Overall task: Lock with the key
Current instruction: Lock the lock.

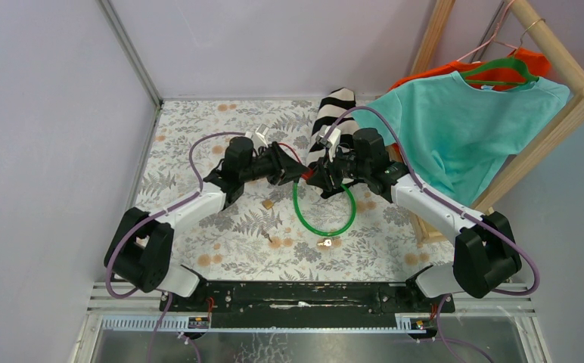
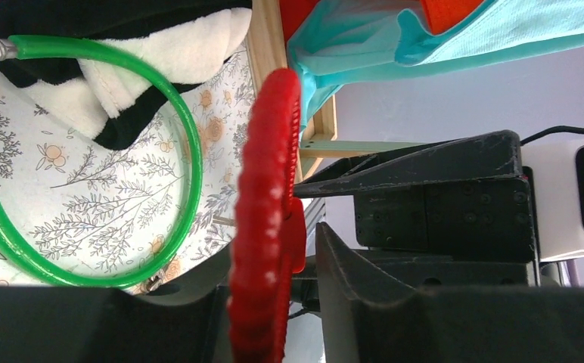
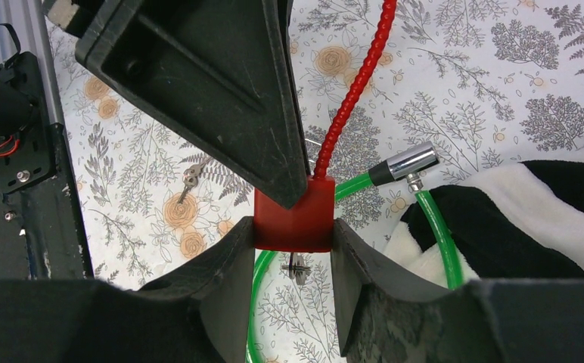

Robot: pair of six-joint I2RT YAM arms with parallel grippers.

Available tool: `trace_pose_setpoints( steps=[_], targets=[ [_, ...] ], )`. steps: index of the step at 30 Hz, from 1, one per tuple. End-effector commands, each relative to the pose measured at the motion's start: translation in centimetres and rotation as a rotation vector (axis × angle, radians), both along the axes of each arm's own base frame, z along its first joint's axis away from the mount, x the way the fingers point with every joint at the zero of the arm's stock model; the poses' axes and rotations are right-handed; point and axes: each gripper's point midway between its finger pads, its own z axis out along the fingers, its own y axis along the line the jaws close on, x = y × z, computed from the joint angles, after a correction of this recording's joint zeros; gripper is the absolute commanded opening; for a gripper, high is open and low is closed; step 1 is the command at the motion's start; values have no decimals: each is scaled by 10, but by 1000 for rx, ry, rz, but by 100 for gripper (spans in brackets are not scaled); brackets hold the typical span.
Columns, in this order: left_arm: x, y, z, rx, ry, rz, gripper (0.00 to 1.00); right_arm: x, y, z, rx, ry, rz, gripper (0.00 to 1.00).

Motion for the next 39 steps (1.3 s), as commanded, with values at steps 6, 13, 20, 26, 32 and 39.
trace_pose_setpoints(
  steps=[6, 13, 20, 26, 32, 39],
  targets=[
    [3, -8, 6, -4, -47, -19, 34, 12, 6, 36, 54, -82, -10, 0],
    [2, -10, 6, 0, -53, -26, 32, 12, 6, 37, 56, -83, -9, 0],
    [2, -9, 15, -13, -95, -33, 10, 14, 4, 36, 53, -80, -28, 10],
    [7, 5, 26, -40, -125, 0, 0, 14, -3, 37, 44, -79, -36, 59],
    [6, 24, 44, -96, -199, -5, 0, 0, -10, 53, 91, -44, 38, 78],
    [-14, 31, 67, -168, -312, -104, 0, -17, -7, 75, 171, 38, 75, 75]
  ],
)
